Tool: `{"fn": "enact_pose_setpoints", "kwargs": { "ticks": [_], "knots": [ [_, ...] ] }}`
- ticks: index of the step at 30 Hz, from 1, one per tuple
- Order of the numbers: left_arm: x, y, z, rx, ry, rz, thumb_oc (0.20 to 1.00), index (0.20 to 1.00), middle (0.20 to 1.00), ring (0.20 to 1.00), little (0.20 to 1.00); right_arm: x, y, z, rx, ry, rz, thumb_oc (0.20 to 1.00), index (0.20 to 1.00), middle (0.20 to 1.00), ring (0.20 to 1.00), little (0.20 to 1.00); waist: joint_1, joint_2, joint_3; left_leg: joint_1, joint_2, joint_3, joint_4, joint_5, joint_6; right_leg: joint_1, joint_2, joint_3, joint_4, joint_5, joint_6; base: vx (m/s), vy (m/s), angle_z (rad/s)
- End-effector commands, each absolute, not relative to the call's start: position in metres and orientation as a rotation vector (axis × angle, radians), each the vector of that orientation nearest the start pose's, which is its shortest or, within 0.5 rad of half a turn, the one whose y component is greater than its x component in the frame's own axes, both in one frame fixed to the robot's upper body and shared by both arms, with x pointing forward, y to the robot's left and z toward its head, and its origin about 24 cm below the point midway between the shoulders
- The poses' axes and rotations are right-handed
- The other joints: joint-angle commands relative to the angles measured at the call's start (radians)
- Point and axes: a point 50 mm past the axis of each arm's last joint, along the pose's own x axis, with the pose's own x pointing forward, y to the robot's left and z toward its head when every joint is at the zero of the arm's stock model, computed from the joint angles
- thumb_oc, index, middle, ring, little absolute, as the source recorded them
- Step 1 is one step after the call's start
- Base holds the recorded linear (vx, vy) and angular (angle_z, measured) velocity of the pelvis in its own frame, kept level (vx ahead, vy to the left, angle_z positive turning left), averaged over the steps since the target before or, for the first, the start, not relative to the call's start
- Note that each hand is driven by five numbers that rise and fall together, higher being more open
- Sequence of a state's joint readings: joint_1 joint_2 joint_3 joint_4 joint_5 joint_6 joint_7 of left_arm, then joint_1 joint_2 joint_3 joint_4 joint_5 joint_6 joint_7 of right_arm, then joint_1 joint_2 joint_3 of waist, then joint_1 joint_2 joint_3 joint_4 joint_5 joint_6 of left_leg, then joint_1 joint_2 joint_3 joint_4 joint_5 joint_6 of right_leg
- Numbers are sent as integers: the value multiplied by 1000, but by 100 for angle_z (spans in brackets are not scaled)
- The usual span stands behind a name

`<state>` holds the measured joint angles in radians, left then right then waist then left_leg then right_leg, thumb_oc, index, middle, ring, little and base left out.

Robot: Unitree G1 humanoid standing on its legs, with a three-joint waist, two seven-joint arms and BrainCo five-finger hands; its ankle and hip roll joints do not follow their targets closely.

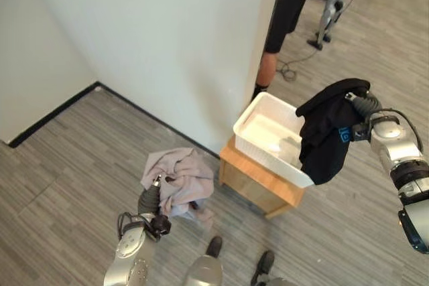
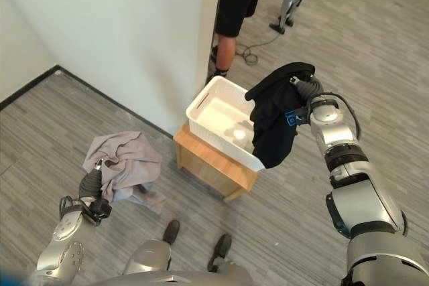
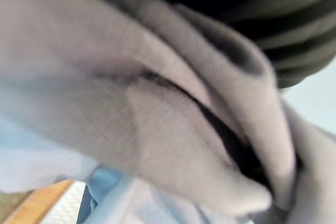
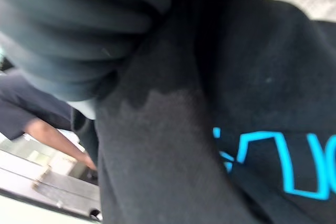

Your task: Pick up bed clothes into laundry basket.

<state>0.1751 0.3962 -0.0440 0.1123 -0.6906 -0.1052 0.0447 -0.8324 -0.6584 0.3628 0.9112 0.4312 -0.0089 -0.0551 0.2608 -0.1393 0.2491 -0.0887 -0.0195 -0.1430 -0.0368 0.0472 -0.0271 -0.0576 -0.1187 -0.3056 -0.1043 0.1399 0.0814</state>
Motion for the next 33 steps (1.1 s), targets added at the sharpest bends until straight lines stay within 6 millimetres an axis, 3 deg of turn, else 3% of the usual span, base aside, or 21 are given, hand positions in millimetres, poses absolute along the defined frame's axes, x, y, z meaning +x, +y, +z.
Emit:
{"fn": "enact_pose_setpoints", "kwargs": {
  "ticks": [1,7,13,18,21,22,23,24,33],
  "knots": [
    [228,230,44,-292,-15,77,200,200,200,200,200,391,-260,190,-455,-98,-131,200,200,200,200,200,28,2,27,-61,10,-35,-43,41,-24,88,-5,-42,34,-131,45,-53,9,13],
    [231,230,47,-293,-26,87,200,200,200,200,200,400,-233,187,-497,-88,-60,200,200,200,200,200,33,-16,62,-94,14,-27,-43,47,-26,53,5,-28,22,-121,42,-27,13,1],
    [233,232,52,-292,-48,93,200,200,200,200,200,405,-221,184,-555,-49,-15,200,200,200,200,200,34,-21,76,-105,13,-20,-43,48,-26,40,5,-22,21,-118,41,-10,15,-4],
    [232,236,54,-291,-55,106,200,200,200,200,200,409,-229,188,-605,-18,-56,200,200,200,200,200,30,-22,83,-116,11,-18,-45,48,-26,28,5,-23,20,-112,44,0,0,0],
    [232,236,54,-290,-53,103,200,200,200,200,200,410,-245,186,-679,56,-116,200,200,200,200,200,29,-23,84,-120,10,-15,-46,48,-25,24,5,-23,19,-109,46,0,0,0],
    [233,236,55,-285,-54,98,200,200,200,200,200,411,-251,187,-709,86,-141,438,438,438,438,438,29,-23,82,-121,10,-15,-46,48,-25,22,5,-21,18,-108,46,0,0,0],
    [234,235,56,-281,-53,93,200,200,200,200,200,410,-257,189,-737,106,-176,438,438,438,438,438,28,-23,80,-121,9,-14,-46,48,-24,21,5,-20,17,-108,47,0,0,0],
    [234,235,57,-283,-56,90,200,200,200,200,200,411,-257,190,-747,111,-185,1000,1000,1000,1000,1000,26,-22,79,-122,9,-15,-46,48,-23,20,5,-19,18,-107,47,0,0,0],
    [235,240,57,-284,-63,121,200,200,200,200,200,412,-249,180,-786,138,-167,1000,1000,1000,1000,1000,7,-13,61,-111,8,-6,-51,42,-19,23,1,-12,18,-107,49,2,3,-1]
  ]
}}
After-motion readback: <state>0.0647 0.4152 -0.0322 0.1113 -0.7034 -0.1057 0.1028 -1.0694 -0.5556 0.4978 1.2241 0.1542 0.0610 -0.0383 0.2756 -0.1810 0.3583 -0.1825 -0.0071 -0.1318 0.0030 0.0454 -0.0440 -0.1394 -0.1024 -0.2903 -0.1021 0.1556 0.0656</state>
